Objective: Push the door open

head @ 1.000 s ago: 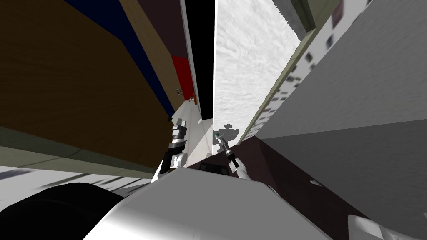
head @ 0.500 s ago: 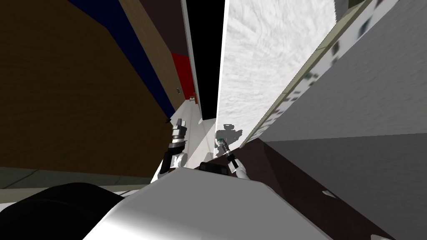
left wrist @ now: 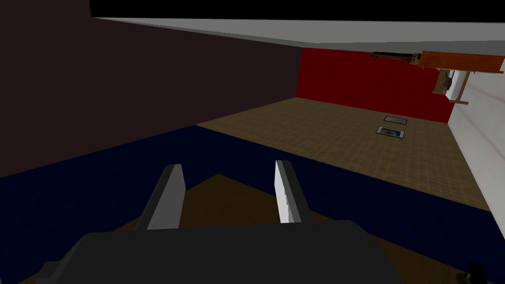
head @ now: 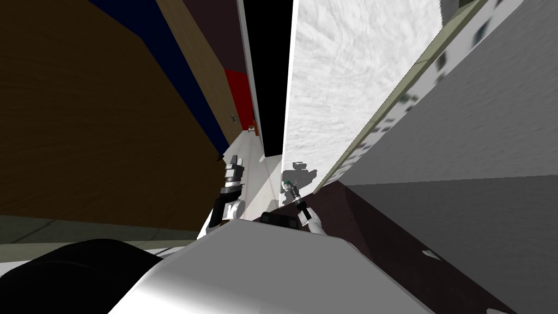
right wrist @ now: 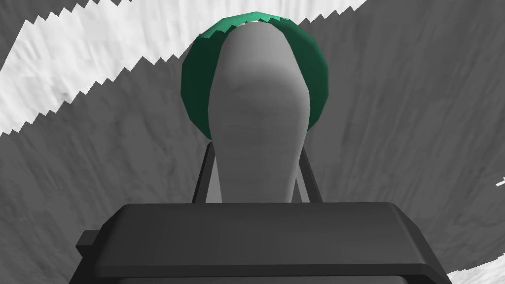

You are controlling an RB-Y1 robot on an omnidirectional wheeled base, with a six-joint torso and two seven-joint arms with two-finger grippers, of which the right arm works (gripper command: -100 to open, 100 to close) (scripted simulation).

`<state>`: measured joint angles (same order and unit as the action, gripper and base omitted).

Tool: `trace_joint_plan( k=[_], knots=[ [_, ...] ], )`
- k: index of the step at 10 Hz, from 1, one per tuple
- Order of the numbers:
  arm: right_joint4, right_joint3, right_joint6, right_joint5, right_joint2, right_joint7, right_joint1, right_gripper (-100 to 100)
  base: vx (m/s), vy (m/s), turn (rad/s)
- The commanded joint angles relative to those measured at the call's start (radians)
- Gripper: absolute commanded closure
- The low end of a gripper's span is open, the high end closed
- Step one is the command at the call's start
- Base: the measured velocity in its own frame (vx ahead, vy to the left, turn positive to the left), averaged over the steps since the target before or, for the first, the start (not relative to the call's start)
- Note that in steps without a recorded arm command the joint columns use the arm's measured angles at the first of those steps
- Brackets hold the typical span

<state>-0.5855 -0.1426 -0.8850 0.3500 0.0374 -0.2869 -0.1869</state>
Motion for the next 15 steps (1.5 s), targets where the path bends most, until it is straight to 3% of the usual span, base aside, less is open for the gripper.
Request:
trace_joint_plan(
  k=[1,5,8,15],
  knots=[
    [0.002,0.000,-0.002,0.000,0.001,0.000,0.004,100,0.000,0.000,0.000],
    [0.001,0.032,0.009,-0.026,0.013,0.022,-0.001,100,0.137,0.089,-0.028],
    [0.001,0.032,0.009,-0.026,0.013,0.022,-0.001,100,0.076,0.051,0.000],
    [0.005,0.112,0.032,-0.089,0.025,0.077,-0.005,100,0.140,0.126,-0.055]
  ],
)
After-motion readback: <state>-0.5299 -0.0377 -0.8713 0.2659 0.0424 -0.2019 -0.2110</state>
